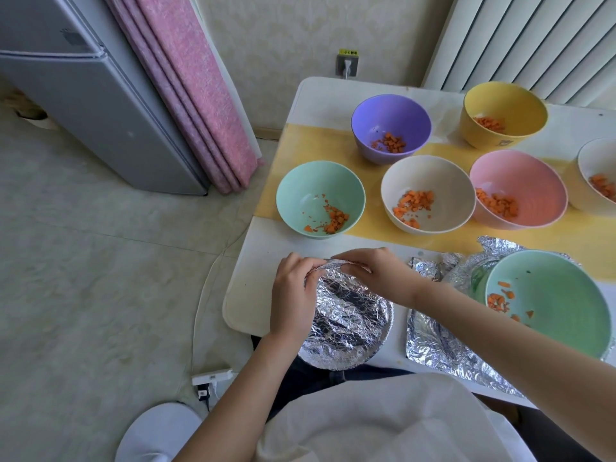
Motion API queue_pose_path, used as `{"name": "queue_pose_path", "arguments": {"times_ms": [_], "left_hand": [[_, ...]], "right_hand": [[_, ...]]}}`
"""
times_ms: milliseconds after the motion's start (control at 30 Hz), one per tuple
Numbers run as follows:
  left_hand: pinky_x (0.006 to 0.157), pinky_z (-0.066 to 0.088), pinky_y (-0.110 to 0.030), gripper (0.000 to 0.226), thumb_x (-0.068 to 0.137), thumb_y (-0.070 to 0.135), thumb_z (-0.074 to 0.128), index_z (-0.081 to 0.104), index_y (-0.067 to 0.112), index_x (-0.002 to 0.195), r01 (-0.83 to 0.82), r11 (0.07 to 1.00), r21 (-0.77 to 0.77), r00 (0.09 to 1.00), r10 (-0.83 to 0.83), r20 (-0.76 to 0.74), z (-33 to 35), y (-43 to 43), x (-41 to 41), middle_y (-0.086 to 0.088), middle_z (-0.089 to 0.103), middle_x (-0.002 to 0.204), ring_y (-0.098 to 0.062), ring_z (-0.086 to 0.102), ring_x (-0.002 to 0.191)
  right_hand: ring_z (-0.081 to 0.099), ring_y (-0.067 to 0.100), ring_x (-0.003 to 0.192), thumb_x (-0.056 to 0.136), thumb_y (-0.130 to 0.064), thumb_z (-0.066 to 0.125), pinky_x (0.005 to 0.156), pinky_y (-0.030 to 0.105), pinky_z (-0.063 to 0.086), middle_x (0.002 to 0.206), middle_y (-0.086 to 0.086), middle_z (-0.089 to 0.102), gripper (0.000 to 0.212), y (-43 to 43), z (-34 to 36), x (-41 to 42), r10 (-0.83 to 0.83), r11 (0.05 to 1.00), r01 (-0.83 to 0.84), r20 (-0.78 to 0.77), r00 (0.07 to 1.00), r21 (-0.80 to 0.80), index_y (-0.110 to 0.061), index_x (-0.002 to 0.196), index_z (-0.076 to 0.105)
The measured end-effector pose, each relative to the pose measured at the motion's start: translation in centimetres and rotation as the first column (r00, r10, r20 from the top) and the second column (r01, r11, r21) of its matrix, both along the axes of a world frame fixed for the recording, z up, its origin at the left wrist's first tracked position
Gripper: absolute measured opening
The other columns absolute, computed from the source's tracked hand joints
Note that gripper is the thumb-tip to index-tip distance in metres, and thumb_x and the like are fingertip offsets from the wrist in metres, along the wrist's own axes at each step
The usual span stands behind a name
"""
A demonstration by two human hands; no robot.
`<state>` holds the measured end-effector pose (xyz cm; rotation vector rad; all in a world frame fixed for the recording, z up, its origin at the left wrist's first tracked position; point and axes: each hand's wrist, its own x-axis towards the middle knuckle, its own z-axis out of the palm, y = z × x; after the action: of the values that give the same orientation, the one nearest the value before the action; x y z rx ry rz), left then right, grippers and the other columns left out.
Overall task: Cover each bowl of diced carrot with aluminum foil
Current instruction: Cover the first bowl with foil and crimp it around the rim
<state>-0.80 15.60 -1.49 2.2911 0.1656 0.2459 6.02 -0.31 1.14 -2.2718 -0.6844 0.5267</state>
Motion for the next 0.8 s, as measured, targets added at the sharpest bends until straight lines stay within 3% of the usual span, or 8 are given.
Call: {"name": "queue_pose_path", "arguments": {"times_ms": [67, 167, 233, 400, 500, 600, 700, 800], "left_hand": [[0.072, 0.045, -0.024, 0.01, 0.087, 0.007, 0.063, 0.069, 0.011, 0.094, 0.003, 1.0, 0.0, 1.0, -0.003, -0.007, 0.1, -0.1, 0.1, 0.003, 0.054, 0.086, -0.016, 0.055, 0.085], [0.071, 0.043, -0.02, 0.011, 0.084, 0.005, 0.065, 0.07, 0.01, 0.092, 0.008, 1.0, 0.008, 1.0, -0.008, 0.004, 0.3, -0.1, 0.2, 0.004, 0.056, 0.084, -0.015, 0.056, 0.082], [0.07, 0.045, -0.02, 0.013, 0.081, 0.002, 0.067, 0.069, 0.01, 0.092, 0.009, 1.0, 0.012, 1.0, -0.009, 0.008, 0.4, -0.1, 0.3, 0.004, 0.059, 0.085, -0.014, 0.058, 0.081], [0.067, 0.045, -0.021, 0.012, 0.078, 0.002, 0.071, 0.063, 0.01, 0.082, 0.002, 1.0, 0.004, 1.0, -0.002, 0.018, 0.5, -0.1, 0.3, 0.007, 0.057, 0.08, -0.014, 0.058, 0.077], [0.066, 0.046, -0.027, 0.011, 0.079, 0.002, 0.07, 0.063, 0.01, 0.08, 0.019, 1.0, 0.008, 1.0, -0.019, 0.019, 0.5, -0.2, 0.4, 0.008, 0.055, 0.079, -0.015, 0.057, 0.077], [0.066, 0.047, -0.027, 0.01, 0.081, 0.003, 0.068, 0.06, 0.01, 0.082, 0.04, 0.999, 0.027, 0.999, -0.04, 0.009, 0.4, -0.5, 0.4, 0.007, 0.053, 0.083, -0.014, 0.055, 0.078], [0.072, 0.041, -0.024, 0.012, 0.081, 0.004, 0.068, 0.058, 0.011, 0.082, 0.036, 0.999, 0.039, 0.999, -0.037, 0.015, 0.2, -0.7, 0.4, 0.003, 0.056, 0.09, -0.012, 0.051, 0.085], [0.071, 0.028, -0.023, 0.016, 0.08, 0.006, 0.069, 0.055, 0.014, 0.078, 0.034, 0.995, 0.091, 0.999, -0.037, 0.025, 0.2, -1.0, 0.4, 0.01, 0.056, 0.078, -0.007, 0.042, 0.078]], "right_hand": [[0.047, -0.006, 0.079, 0.092, -0.01, 0.057, 0.07, 0.011, 0.03, 0.103, 0.003, 0.071, 0.028, 0.0, -0.1, -0.1, 0.013, 1.0, -0.014, 0.028, 1.0, 0.025, -0.016, 0.119, 0.065], [0.062, 0.014, 0.091, 0.093, -0.011, 0.054, 0.077, 0.019, 0.039, 0.107, 0.003, 0.07, 0.029, -0.2, -0.5, -0.2, 0.071, 0.997, -0.069, 0.066, 0.995, -0.025, -0.016, 0.12, 0.063], [0.062, 0.023, 0.098, 0.096, -0.017, 0.05, 0.083, 0.026, 0.041, 0.109, 0.004, 0.068, 0.029, -0.1, -0.3, -0.3, 0.122, 0.99, -0.113, 0.101, 0.987, -0.088, -0.015, 0.122, 0.061], [0.057, 0.02, 0.112, 0.101, -0.027, 0.037, 0.076, 0.018, 0.03, 0.125, 0.0, 0.062, 0.036, 0.4, 0.5, -1.1, 0.104, 0.977, -0.06, 0.21, 0.972, -0.205, -0.02, 0.133, 0.051], [0.062, 0.023, 0.102, 0.098, -0.015, 0.045, 0.066, 0.015, 0.028, 0.113, 0.001, 0.068, 0.03, 0.4, 0.5, -1.2, 0.073, 0.984, -0.038, 0.201, 0.977, -0.172, -0.019, 0.124, 0.059], [0.063, 0.025, 0.097, 0.09, 0.001, 0.048, 0.073, 0.026, 0.041, 0.107, 0.004, 0.069, 0.036, 0.2, 0.0, -0.8, 0.094, 0.982, -0.059, 0.192, 0.977, -0.179, -0.016, 0.119, 0.062], [0.061, 0.023, 0.099, 0.087, 0.004, 0.045, 0.065, 0.019, 0.031, 0.112, 0.002, 0.067, 0.045, 0.1, -0.2, -1.0, 0.092, 0.976, -0.041, 0.235, 0.968, -0.213, -0.018, 0.124, 0.058], [0.062, 0.022, 0.099, 0.086, 0.006, 0.047, 0.064, 0.016, 0.026, 0.112, 0.001, 0.067, 0.047, -0.1, -0.4, -1.2, 0.083, 0.981, -0.036, 0.243, 0.966, -0.192, -0.018, 0.124, 0.058]]}}
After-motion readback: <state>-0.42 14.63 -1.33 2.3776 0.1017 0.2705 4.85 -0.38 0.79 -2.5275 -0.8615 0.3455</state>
